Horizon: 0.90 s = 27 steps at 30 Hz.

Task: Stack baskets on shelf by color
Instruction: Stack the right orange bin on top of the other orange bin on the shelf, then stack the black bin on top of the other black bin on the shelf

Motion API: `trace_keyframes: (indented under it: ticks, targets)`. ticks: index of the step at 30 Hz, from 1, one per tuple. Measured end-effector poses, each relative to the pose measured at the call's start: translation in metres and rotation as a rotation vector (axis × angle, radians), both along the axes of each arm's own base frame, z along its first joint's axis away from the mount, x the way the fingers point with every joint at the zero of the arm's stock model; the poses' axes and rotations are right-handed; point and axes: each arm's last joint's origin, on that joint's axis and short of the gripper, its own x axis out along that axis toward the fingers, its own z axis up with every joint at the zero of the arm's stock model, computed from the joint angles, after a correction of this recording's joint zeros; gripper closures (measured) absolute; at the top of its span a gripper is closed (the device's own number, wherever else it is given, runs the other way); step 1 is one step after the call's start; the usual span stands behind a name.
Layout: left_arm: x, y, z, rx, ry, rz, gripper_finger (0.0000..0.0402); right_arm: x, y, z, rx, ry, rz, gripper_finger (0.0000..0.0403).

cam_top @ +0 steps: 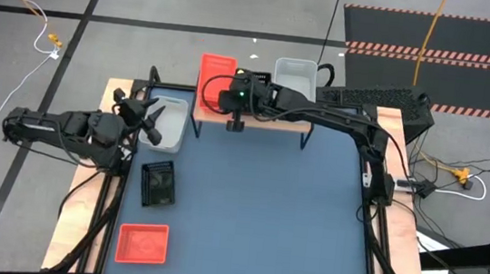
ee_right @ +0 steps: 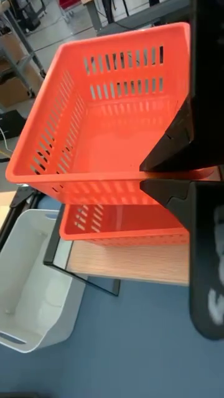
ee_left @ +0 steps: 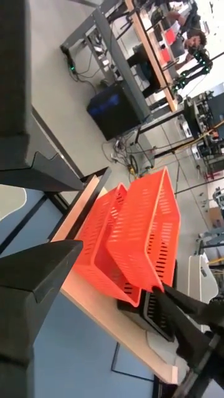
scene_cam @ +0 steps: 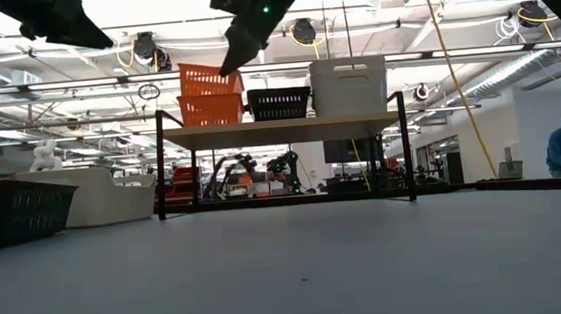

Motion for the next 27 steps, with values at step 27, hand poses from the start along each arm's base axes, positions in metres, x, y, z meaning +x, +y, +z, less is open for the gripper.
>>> trace_keyframes:
  ticks: [27]
  targets:
    - [0.001,-0.002,-0.003,-0.078,-0.026,-0.055,0.0261,0.014,0.075,0.008,0.109,-0.070,0.427,0.0271]
